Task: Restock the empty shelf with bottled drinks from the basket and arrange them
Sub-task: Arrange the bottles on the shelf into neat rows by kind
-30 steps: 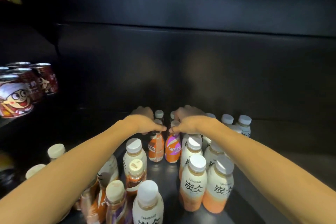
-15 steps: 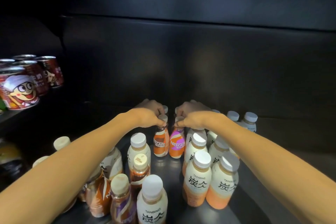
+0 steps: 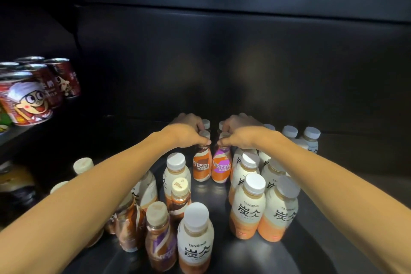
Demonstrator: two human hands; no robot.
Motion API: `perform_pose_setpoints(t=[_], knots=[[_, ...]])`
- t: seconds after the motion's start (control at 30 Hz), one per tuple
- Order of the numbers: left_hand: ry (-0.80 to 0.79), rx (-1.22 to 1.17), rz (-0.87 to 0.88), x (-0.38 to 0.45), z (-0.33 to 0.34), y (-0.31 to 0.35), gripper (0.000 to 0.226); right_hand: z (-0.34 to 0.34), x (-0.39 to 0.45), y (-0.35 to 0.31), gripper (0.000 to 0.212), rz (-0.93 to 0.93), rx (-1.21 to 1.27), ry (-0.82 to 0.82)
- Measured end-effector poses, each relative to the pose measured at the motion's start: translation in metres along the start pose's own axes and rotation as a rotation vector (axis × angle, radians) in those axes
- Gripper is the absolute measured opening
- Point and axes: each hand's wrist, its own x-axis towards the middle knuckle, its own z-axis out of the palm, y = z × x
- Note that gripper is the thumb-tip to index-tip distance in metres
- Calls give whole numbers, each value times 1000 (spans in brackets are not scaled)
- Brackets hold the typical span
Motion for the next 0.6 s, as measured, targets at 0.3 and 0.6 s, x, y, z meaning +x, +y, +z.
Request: perform_pose_setpoints(t=[0.3, 0.6], knots=[[-11, 42, 12, -3, -2, 1, 38, -3, -8, -6, 29, 15, -60, 7], [-81, 161, -5, -59, -51, -26, 46, -19, -28, -61, 38, -265, 62, 114]])
